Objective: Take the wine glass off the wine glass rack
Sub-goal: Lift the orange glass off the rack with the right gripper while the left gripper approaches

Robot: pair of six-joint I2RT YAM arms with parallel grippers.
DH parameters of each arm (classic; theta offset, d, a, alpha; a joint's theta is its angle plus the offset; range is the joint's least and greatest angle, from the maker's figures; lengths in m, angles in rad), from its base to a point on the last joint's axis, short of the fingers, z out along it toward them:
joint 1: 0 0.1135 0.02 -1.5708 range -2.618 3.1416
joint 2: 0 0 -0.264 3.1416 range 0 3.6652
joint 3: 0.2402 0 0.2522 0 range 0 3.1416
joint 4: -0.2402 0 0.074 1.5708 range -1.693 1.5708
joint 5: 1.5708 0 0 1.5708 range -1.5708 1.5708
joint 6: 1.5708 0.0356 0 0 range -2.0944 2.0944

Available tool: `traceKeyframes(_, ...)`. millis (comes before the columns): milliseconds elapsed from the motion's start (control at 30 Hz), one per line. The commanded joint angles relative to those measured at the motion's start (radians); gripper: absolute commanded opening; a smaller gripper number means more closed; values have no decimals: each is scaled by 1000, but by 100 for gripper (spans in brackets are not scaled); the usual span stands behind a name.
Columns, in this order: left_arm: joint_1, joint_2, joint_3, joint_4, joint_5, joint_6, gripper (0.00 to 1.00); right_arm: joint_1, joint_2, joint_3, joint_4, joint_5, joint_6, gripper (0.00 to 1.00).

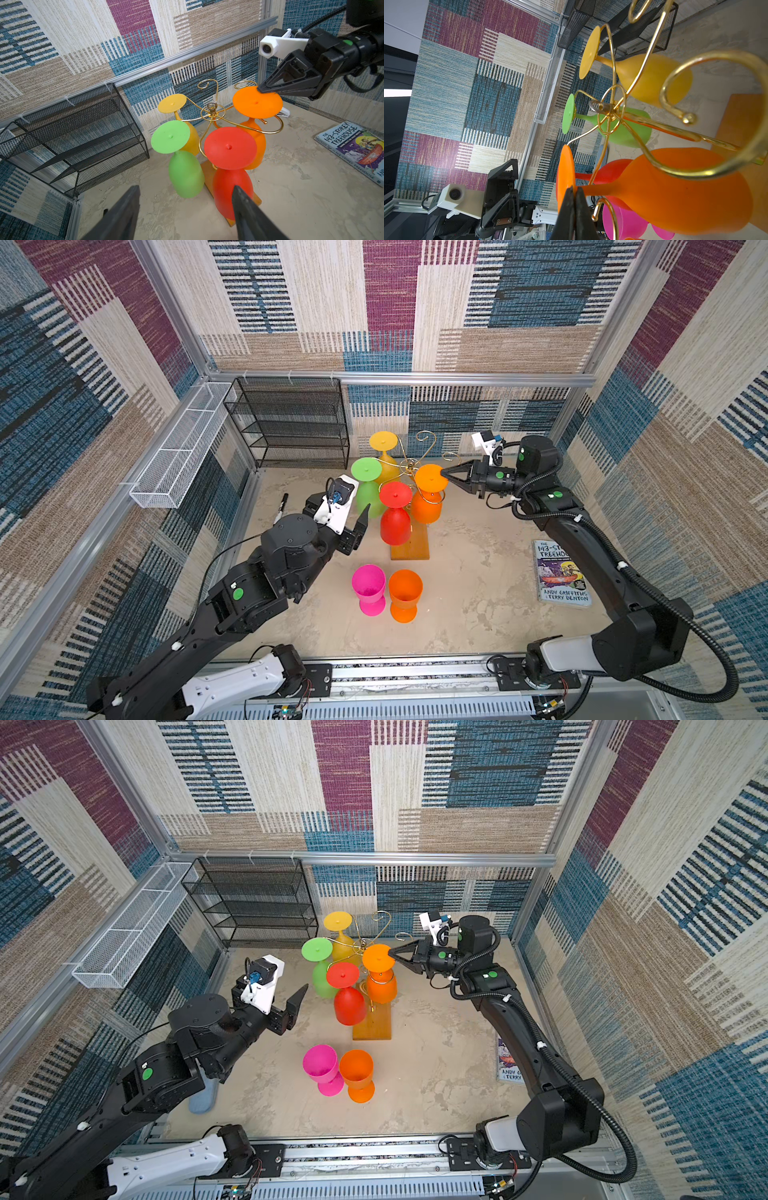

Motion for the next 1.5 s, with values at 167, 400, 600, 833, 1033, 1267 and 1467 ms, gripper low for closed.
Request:
traceKeyframes(167, 12, 5, -4, 14, 20, -12, 72, -1, -26, -28, 32, 49, 48, 0)
traceKeyframes(400, 18, 5, -6, 9, 29, -16, 72, -6, -56, -56, 40, 89, 58, 0)
traceKeyframes(600, 21, 2, -9, 9, 36, -21, 72, -36, -92, -89, 54, 102, 67, 0)
traceKeyframes(833, 25, 6, -3, 5, 38, -24, 72, -99, -164, -162, 69, 94, 78, 0)
traceKeyframes(1033, 28, 16, 6, 8, 53, -35, 72, -176, -289, -262, 77, 88, 77, 0)
traceKeyframes(1267, 170, 46, 43, 23, 349, -155, 69, -253, -470, -329, 88, 101, 40, 0)
traceKeyframes(1467, 268, 75, 61, 114, 599, -222, 69, -261, -539, -212, 98, 134, -60, 0)
